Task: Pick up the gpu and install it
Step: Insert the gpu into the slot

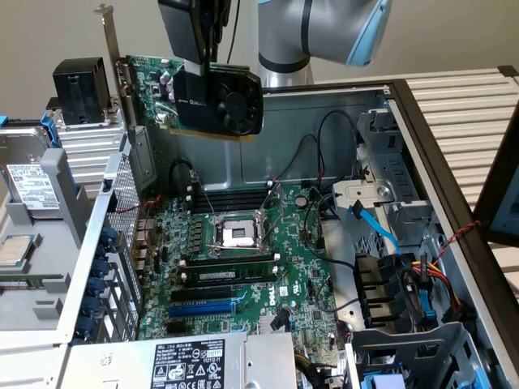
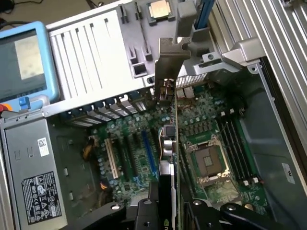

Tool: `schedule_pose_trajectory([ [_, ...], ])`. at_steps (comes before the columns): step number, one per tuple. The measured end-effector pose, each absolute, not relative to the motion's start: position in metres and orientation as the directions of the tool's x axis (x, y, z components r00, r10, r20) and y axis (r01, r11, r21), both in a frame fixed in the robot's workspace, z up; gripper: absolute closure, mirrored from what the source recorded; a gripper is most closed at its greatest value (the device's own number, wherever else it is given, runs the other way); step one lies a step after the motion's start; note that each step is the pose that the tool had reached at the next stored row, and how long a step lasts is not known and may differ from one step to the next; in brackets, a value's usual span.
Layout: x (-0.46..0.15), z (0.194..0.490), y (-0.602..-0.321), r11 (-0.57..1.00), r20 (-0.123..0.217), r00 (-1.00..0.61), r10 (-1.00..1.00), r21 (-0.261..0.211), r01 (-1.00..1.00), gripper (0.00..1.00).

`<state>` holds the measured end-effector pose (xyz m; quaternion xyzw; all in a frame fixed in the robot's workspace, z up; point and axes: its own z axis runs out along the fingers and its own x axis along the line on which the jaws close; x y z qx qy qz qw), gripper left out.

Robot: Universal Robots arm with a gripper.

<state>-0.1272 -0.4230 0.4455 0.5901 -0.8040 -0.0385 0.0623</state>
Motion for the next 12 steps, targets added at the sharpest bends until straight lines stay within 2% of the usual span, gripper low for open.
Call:
schedule_pose_trajectory([
  [12,-0.1272,0.4443,-0.4231,0.098,0.054,-0.092,-0.994,0.130,-0.987,0.73],
])
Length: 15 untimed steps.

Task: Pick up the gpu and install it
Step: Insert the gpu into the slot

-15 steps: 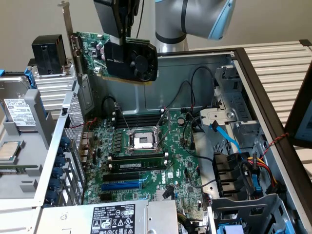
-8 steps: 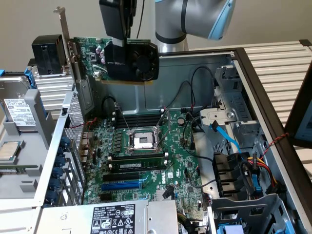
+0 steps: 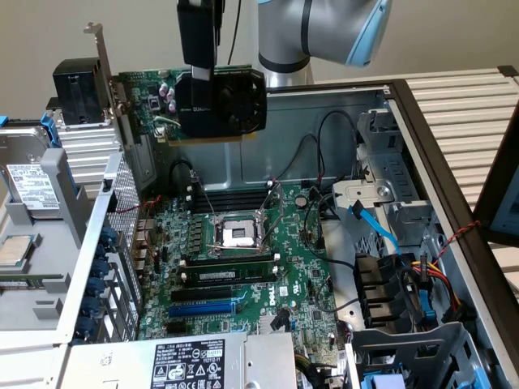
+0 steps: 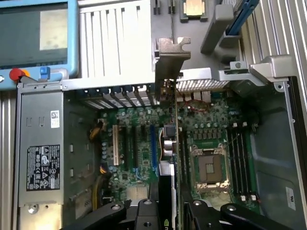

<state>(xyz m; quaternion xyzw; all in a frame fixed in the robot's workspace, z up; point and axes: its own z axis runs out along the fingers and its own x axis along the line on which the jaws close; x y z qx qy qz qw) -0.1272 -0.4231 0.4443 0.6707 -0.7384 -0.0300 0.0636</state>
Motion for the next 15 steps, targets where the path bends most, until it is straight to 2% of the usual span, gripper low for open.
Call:
schedule_pose_trajectory([
  [15,-0.1272,0.4442,-0.4230,0.053,0.054,-0.047,-0.997,0.130,-0.990,0.73],
])
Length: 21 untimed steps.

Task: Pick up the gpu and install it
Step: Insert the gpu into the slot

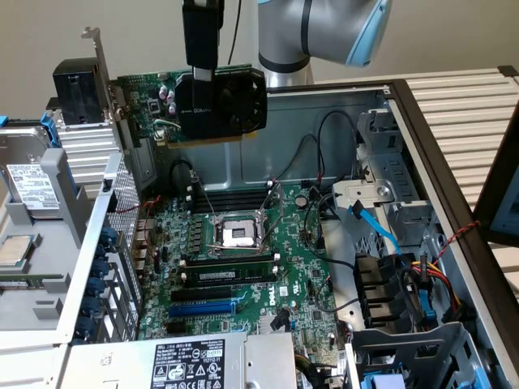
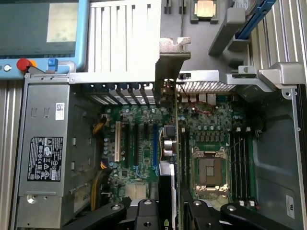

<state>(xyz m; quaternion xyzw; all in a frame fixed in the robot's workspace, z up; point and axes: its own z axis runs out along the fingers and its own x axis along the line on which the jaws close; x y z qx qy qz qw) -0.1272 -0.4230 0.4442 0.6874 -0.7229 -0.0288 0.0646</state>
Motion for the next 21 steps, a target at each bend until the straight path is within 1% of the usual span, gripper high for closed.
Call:
schedule_pose_trajectory([
  [4,-0.127,0.443,-0.424,0.053,0.053,-0.047,-0.997,0.131,-0.990,0.73],
  [15,-0.127,0.423,-0.428,0.054,0.051,-0.048,-0.998,0.131,-0.990,0.73],
  [21,-0.129,0.416,-0.428,0.055,0.040,-0.051,-0.998,0.125,-0.991,0.73],
])
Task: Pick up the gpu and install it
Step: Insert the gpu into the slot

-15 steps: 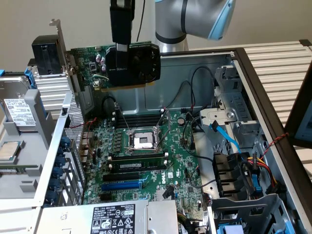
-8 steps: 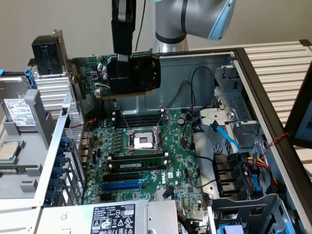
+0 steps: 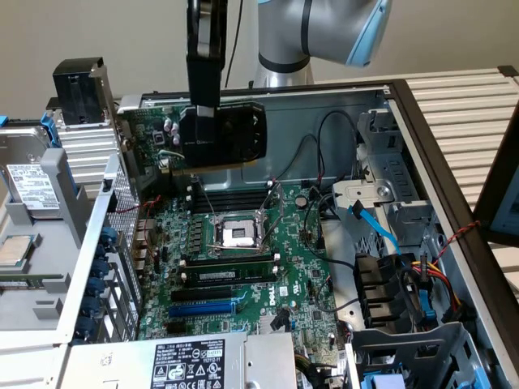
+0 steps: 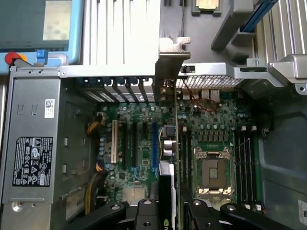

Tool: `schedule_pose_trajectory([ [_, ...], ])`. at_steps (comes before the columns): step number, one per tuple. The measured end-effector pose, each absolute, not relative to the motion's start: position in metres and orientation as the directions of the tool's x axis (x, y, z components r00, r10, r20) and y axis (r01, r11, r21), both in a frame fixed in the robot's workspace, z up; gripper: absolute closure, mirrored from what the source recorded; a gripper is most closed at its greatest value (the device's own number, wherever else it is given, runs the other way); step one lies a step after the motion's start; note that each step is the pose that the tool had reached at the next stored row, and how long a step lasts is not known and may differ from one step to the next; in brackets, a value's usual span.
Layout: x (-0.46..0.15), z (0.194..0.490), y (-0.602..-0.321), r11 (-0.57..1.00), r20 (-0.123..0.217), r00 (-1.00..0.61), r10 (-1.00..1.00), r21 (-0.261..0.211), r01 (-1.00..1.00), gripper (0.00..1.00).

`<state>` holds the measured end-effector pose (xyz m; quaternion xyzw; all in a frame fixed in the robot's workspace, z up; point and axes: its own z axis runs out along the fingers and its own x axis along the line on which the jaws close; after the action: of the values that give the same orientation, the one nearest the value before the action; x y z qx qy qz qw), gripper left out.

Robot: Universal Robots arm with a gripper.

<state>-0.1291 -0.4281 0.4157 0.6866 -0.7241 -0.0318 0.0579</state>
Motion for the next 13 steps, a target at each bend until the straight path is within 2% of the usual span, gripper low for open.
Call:
schedule_pose_trajectory([
  [13,-0.132,0.393,-0.443,0.071,0.031,-0.068,-0.997,0.124,-0.990,0.73],
])
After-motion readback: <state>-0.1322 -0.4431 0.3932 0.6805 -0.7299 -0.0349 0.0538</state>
